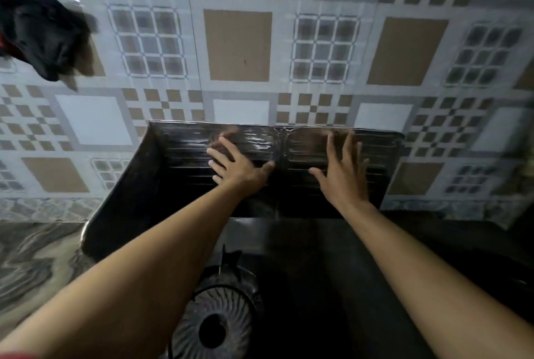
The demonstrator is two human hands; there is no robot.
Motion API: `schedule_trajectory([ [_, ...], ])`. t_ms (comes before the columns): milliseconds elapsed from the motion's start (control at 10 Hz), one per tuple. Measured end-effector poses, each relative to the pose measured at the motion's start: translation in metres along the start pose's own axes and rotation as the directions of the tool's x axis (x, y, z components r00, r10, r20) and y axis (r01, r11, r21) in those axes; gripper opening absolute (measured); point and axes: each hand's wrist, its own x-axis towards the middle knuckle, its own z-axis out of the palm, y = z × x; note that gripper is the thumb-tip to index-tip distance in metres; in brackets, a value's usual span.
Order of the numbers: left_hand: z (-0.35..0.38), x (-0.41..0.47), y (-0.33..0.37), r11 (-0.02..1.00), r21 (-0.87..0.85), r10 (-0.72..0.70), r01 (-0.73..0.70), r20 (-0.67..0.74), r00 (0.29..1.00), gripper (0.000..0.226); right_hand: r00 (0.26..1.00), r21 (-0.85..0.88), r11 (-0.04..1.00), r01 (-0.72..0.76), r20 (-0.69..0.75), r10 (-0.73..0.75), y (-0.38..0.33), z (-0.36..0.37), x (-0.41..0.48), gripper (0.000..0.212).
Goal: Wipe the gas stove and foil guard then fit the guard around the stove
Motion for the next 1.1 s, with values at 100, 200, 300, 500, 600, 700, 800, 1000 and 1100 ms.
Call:
schedule_trajectory([
  [100,0.019,0.015,-0.003,0.996,-0.070,0.045,-0.050,-0.073,0.996,0.129,0.999,0.107,0.994,-0.006,-0.040,0.011,-0.009,0.013,0.006,0.097],
  [200,0.033,0.024,0.009,0.978,-0.196,0.035,-0.068,-0.166,0.985,0.133,0.993,0.146,0.989,-0.003,-0.119,0.021,-0.014,0.022,0.014,0.104],
  [300,0.045,0.031,0.019,0.952,-0.299,-0.017,-0.067,-0.270,0.963,0.136,0.982,0.137,0.990,-0.015,-0.184,0.040,-0.017,0.032,0.020,0.109],
  [500,0.058,0.041,0.005,0.931,-0.337,0.014,-0.143,-0.359,0.933,0.137,0.972,0.221,0.975,0.006,-0.230,0.046,-0.025,0.051,0.020,0.108],
  [600,0.055,0.041,0.008,0.941,-0.319,-0.009,-0.113,-0.359,0.933,0.135,0.974,0.253,0.968,-0.005,-0.217,0.062,-0.026,0.050,0.019,0.107],
  [700,0.047,0.038,0.013,0.953,-0.300,-0.057,-0.041,-0.312,0.948,0.138,0.981,0.241,0.970,-0.024,-0.181,0.069,-0.029,0.039,0.015,0.110],
  [800,0.030,0.030,0.017,0.943,-0.331,-0.113,0.019,-0.269,0.957,0.137,0.988,0.229,0.972,-0.047,-0.135,0.079,-0.030,0.022,0.009,0.105],
  [1000,-0.012,-0.009,0.010,0.899,-0.438,-0.111,-0.013,-0.258,0.960,0.095,0.980,0.382,0.921,-0.078,-0.140,0.141,-0.029,-0.046,-0.020,0.071],
  [1100,-0.021,-0.047,-0.002,0.903,-0.425,-0.023,-0.056,-0.179,0.984,0.071,0.985,0.391,0.916,-0.090,-0.104,0.141,-0.025,-0.085,-0.036,0.051],
])
